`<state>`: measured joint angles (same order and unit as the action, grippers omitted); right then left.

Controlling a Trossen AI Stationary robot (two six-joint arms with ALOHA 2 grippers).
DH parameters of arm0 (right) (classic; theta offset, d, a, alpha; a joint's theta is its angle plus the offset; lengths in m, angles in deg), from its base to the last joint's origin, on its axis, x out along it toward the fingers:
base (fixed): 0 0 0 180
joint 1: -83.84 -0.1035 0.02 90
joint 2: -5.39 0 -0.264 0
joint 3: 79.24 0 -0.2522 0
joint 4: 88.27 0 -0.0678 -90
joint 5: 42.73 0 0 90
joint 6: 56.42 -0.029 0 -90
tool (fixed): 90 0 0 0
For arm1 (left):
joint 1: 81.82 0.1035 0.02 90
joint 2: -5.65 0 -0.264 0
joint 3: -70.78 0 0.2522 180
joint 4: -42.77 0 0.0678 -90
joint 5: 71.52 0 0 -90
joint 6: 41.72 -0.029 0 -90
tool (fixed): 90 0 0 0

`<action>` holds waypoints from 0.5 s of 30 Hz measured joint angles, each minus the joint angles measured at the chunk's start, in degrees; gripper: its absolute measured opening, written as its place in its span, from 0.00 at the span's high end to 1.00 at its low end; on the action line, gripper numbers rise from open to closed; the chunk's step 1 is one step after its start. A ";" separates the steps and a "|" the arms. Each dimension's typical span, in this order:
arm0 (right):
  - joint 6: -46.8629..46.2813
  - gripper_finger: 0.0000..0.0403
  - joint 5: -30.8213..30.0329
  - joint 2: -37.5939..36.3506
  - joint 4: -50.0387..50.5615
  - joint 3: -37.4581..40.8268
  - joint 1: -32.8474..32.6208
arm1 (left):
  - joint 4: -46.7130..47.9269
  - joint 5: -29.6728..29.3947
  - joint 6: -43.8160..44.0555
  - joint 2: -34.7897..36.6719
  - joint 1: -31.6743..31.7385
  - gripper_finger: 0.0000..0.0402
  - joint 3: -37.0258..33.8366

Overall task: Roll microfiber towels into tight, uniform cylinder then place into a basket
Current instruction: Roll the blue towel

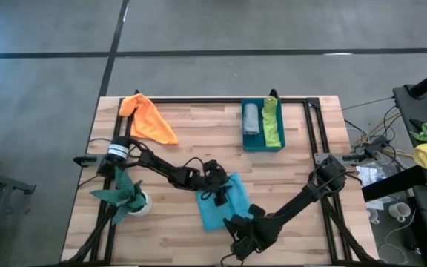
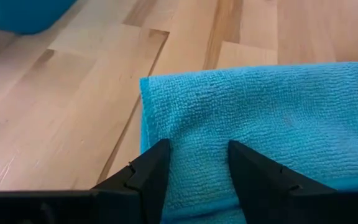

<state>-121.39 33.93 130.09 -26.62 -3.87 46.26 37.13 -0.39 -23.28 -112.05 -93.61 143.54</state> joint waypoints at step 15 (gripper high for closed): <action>0.58 0.67 -13.27 -6.28 0.34 -0.81 1.53 | 16.10 0.90 -4.19 16.18 -1.47 0.62 -0.77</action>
<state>-120.81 20.66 123.81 -26.28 -4.68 47.79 53.23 0.51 -27.47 -95.87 -95.09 142.77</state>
